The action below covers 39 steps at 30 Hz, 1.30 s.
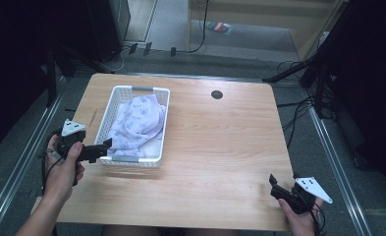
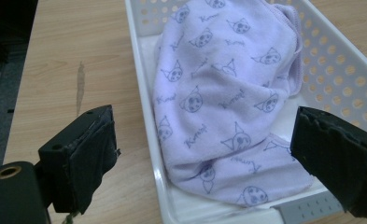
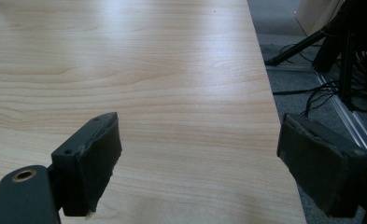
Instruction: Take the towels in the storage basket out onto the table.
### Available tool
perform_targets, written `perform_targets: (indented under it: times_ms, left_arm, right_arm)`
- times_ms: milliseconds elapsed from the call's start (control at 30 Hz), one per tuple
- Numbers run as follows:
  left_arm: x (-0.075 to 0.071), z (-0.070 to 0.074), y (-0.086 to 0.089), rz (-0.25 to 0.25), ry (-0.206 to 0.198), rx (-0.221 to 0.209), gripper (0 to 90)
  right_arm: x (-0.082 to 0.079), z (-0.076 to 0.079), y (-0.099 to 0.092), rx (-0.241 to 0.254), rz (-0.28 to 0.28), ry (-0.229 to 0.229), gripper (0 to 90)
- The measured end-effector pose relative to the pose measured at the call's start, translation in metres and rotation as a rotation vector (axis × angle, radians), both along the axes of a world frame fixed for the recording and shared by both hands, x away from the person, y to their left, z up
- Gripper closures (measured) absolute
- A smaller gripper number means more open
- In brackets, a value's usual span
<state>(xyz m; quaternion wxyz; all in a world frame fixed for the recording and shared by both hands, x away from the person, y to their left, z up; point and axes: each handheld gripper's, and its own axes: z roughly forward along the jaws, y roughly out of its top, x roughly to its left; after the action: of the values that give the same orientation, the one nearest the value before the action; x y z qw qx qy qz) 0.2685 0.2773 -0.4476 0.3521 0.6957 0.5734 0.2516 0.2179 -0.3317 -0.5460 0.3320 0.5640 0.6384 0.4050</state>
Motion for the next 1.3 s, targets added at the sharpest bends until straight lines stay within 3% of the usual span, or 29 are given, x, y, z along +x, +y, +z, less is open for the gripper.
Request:
perform_targets:
  times_ms: [600,1300]
  left_arm:
    - [0.034,0.015,-0.008,0.006,0.035,-0.014,7.9]
    - [0.067,0.027,-0.027,-0.009,0.055,0.031,7.9]
  right_arm:
    - [0.0,0.0,0.0,0.0,0.002,-0.002,14.0]
    - [0.0,0.0,0.0,-0.002,0.004,-0.001,14.0]
